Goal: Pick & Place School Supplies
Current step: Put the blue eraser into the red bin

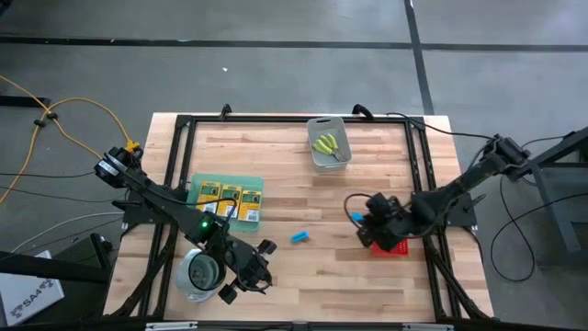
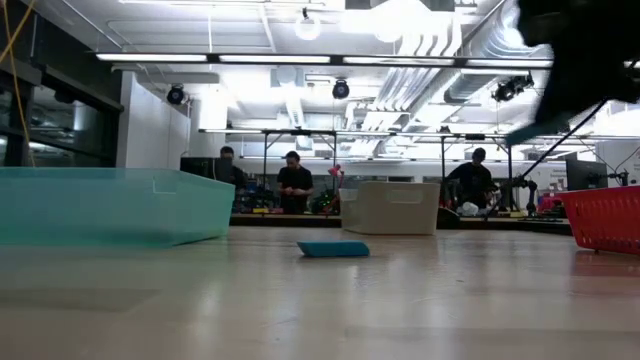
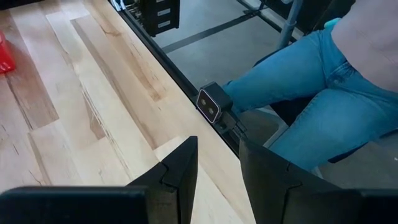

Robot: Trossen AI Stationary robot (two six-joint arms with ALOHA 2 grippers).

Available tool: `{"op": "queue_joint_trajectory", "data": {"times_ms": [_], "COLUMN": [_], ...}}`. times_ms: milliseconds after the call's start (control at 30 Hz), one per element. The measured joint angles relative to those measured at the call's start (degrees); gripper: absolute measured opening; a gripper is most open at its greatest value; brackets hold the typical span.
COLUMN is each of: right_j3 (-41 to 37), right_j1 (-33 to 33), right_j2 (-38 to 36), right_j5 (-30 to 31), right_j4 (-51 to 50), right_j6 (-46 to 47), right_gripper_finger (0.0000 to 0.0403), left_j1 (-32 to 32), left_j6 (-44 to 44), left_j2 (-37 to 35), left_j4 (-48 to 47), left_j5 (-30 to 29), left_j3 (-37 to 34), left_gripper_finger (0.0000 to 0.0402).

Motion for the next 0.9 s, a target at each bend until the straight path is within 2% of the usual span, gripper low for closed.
{"op": "queue_joint_trajectory", "data": {"times_ms": [133, 300, 567, 900], "right_j3": [0.0, 0.0, 0.0, -2.5], "right_j1": [4.7, 9.9, 17.0, 18.5], "right_j2": [-1.8, -1.8, -1.6, 4.2], "right_j5": [-2.5, -6.0, -5.8, -5.9], "right_j4": [-8.8, -14.8, -21.0, -23.6], "right_j6": [9.7, 18.9, 32.5, 41.7], "right_gripper_finger": [0.0070, 0.0070, 0.0070, 0.0070], "left_j1": [0.0, 0.0, 0.0, 0.0], "left_j6": [0.0, 0.0, 0.2, 0.1], "left_j2": [0.0, 0.0, 0.0, 0.0], "left_j4": [0.0, 0.0, 0.0, 0.0], "left_j5": [0.0, 0.0, 0.0, 0.0], "left_j3": [0.0, 0.0, 0.0, 0.0], "left_gripper_finger": [0.0115, 0.0115, 0.0115, 0.0115]}}
